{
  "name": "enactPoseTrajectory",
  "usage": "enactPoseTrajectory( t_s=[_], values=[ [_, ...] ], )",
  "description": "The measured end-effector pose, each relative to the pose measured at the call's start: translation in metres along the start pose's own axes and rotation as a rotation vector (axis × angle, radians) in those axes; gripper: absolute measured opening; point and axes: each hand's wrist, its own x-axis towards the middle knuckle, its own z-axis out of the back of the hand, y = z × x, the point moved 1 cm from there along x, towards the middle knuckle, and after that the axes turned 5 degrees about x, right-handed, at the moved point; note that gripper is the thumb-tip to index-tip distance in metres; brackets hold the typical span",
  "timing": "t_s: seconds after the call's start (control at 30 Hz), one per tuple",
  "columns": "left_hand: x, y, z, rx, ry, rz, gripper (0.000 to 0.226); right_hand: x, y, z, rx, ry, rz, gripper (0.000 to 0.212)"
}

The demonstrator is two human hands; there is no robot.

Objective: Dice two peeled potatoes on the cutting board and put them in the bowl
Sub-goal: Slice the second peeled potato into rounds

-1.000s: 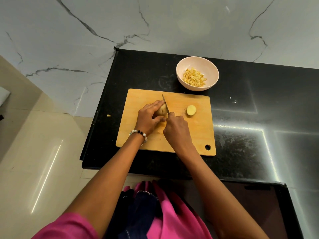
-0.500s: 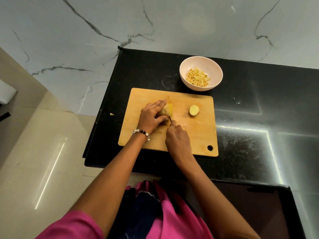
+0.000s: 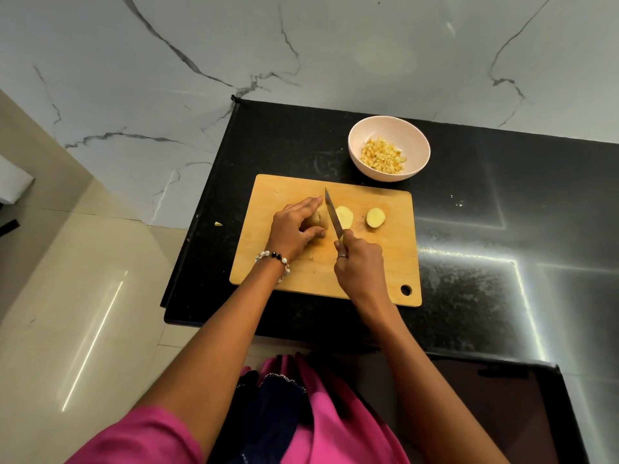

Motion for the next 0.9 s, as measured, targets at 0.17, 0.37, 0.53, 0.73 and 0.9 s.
enactPoseTrajectory(
  t_s=[0.17,0.37,0.53,0.73,0.9],
  values=[
    [0.000,0.000,-0.001,-0.001,-0.004,-0.001,0.066,0.003,0.005,-0.002,-0.084,0.030,-0.028,0.028],
    [0.000,0.001,-0.001,-0.009,-0.008,-0.004,0.066,0.001,0.006,-0.005,-0.100,0.014,-0.021,0.028],
    [0.001,0.001,-0.001,-0.016,-0.010,-0.015,0.066,0.002,0.007,-0.005,-0.100,0.019,-0.016,0.030],
    [0.001,0.001,-0.001,-0.017,-0.005,0.008,0.066,0.002,0.011,-0.010,-0.124,0.038,-0.010,0.034],
    [0.001,0.000,0.001,-0.030,0.007,0.016,0.068,0.002,0.010,-0.016,-0.228,0.042,-0.012,0.040]
  ],
)
